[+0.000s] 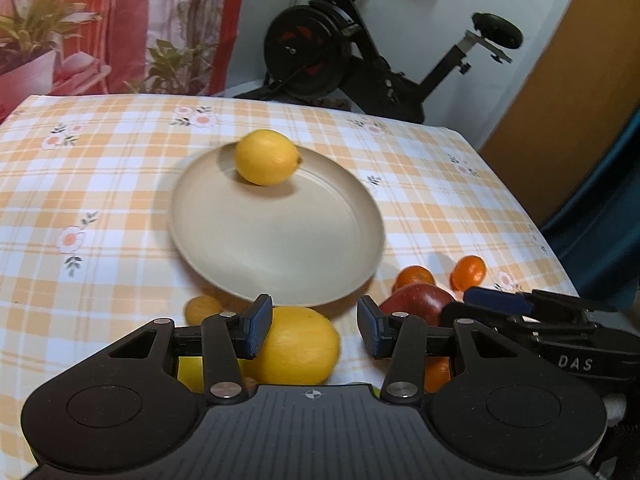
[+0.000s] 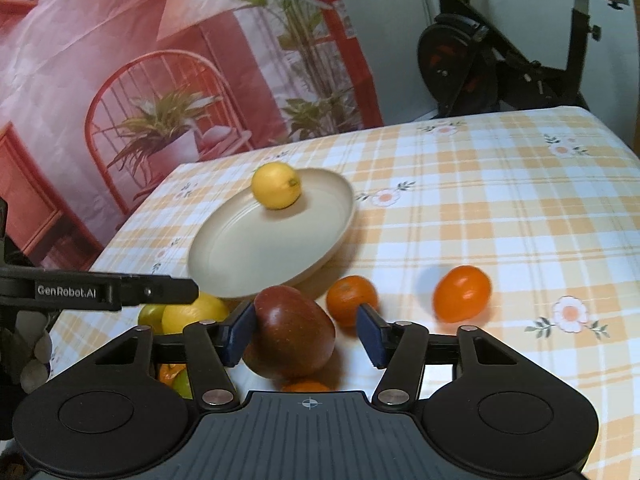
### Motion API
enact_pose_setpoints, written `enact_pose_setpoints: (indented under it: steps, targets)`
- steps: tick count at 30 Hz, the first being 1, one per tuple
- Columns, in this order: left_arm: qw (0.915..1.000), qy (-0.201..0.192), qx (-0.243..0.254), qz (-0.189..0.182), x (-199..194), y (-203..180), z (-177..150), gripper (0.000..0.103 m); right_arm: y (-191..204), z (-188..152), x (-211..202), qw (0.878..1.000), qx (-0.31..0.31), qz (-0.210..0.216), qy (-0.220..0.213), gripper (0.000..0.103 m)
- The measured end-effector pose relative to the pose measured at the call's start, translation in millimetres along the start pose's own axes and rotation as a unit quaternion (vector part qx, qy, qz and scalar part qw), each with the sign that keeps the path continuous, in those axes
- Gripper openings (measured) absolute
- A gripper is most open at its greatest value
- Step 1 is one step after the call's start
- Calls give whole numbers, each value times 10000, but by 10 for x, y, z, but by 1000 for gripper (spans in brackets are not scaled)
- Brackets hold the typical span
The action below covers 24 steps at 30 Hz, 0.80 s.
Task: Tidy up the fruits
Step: 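Withdraw the left tool from the plate toward the red apple, then position the open left tool around the red apple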
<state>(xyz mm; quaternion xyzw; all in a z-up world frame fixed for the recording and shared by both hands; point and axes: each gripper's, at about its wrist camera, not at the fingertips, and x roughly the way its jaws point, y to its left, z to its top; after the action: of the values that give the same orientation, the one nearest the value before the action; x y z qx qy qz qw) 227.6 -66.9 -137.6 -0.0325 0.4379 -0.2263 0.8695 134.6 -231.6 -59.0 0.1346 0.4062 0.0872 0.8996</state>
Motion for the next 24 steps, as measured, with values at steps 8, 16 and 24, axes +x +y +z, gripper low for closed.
enact_pose_setpoints:
  steps: [8, 16, 24]
  targets:
    - [9996, 57, 125, -261, 84, -152, 41, 48, -96, -23, -57, 9996, -43, -263, -46, 44]
    - [9983, 205, 174, -519, 199, -276, 69, 48, -126, -60, -78, 9995, -131, -285, -31, 44]
    - [9938, 516, -145, -974, 379, -267, 77, 47, -9, -95, -154, 9974, -598, -401, 28, 45]
